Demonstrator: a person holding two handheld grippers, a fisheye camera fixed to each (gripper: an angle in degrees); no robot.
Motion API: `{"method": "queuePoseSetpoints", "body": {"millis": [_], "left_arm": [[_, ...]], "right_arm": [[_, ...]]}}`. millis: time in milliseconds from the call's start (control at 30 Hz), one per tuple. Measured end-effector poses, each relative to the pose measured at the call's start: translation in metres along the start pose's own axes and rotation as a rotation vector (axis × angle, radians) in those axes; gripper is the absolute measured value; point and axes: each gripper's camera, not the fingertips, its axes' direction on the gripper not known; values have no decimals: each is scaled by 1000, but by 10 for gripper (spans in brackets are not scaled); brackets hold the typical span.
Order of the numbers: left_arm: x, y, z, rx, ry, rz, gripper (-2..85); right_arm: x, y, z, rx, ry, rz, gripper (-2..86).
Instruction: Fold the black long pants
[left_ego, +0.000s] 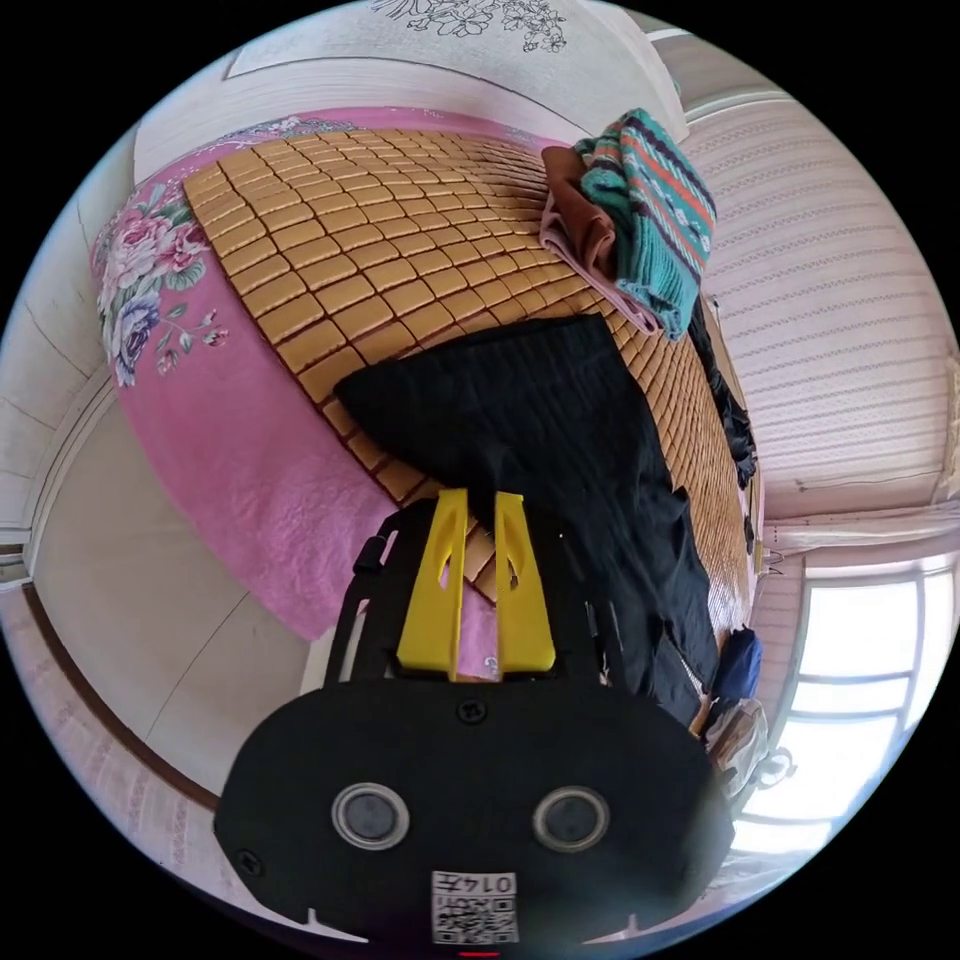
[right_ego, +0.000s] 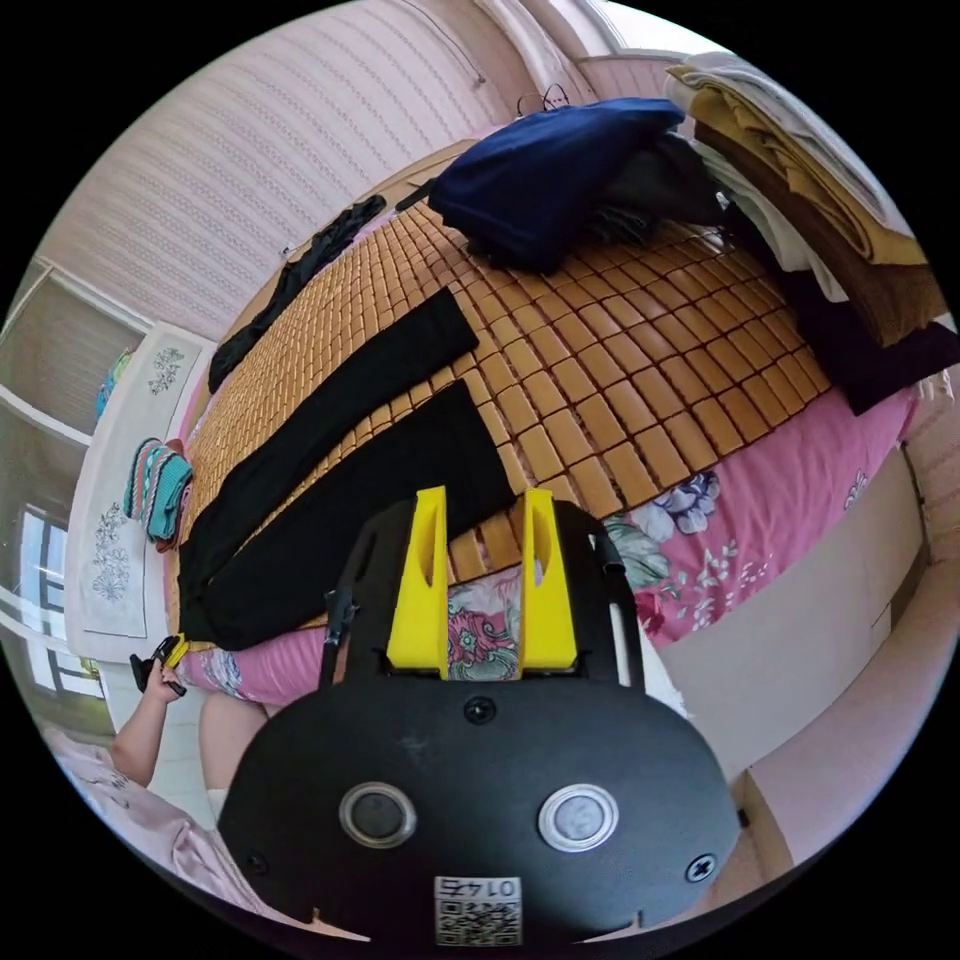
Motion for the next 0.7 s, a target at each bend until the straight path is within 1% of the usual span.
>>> {"method": "queuePoseSetpoints", "body": {"millis": [33,167,300,367,433,500,567,600,667,700], "left_arm": [[1,0,0,-3,2,-4,16],[22,1,-8,29,-16,81,-7],[52,2,-29,90,67,182,-10],[71,-1,-36,107,84,241,-10],[95,-6,-40,126,95,302,-9],[130,-20,-39,155,122,365,-9],[157,-35,-30,175,111,385,-7],[172,-45,-20,191,98,366,-5],[190,-57,3,201,68,311,3],[200,-62,20,180,12,281,18]], "right_arm": [[2,-1,-2,-6,-13,-11,49],[13,1,-23,38,-76,-46,27],[22,-6,-63,121,-178,-69,20],[20,-18,-77,134,-182,-107,19],[12,-44,-87,110,-162,-160,19],[4,-68,-88,82,-136,-176,20],[-4,-97,-81,25,-115,-166,22],[-7,-116,-71,-22,-91,-128,25],[-7,-140,-54,-46,-39,-41,31],[-7,-151,-44,-50,10,2,37]]}}
